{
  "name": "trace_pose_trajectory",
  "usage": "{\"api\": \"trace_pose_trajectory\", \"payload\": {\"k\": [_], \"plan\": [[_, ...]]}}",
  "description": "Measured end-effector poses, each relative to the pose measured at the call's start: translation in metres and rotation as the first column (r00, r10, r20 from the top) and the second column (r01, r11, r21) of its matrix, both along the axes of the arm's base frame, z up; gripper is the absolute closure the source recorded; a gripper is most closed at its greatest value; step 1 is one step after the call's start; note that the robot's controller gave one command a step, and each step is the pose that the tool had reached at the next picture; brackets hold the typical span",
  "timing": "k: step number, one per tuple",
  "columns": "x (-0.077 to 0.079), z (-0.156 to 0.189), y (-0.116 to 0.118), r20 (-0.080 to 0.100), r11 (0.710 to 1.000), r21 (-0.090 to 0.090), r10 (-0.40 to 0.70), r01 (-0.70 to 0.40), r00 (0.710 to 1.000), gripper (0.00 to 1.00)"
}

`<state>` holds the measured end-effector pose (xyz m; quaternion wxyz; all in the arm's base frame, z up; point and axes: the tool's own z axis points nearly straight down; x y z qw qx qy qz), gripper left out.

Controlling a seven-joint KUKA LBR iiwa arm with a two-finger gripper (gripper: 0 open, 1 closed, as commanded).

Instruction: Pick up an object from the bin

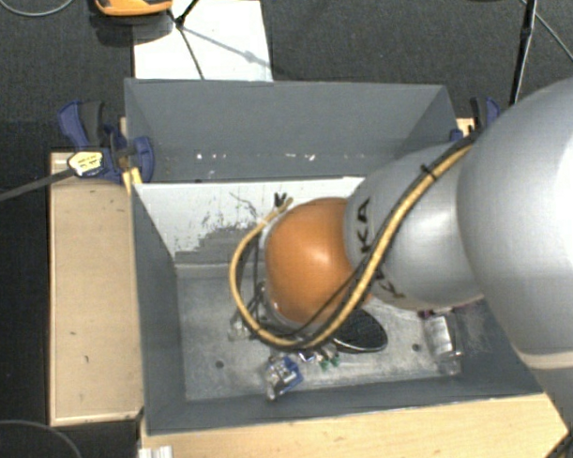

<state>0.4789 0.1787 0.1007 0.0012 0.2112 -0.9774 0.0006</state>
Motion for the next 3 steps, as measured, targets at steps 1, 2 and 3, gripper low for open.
{"api": "trace_pose_trajectory", "payload": {"k": [1, 2, 3], "plan": [[0.005, -0.001, -0.066, -0.002, 0.920, 0.000, 0.392, -0.392, 0.920, 0.00], [0.006, -0.028, -0.075, 0.017, 0.922, 0.001, 0.387, -0.387, 0.922, 0.00], [0.002, -0.028, -0.063, 0.017, 0.845, -0.002, 0.534, -0.534, 0.845, 0.00]]}}
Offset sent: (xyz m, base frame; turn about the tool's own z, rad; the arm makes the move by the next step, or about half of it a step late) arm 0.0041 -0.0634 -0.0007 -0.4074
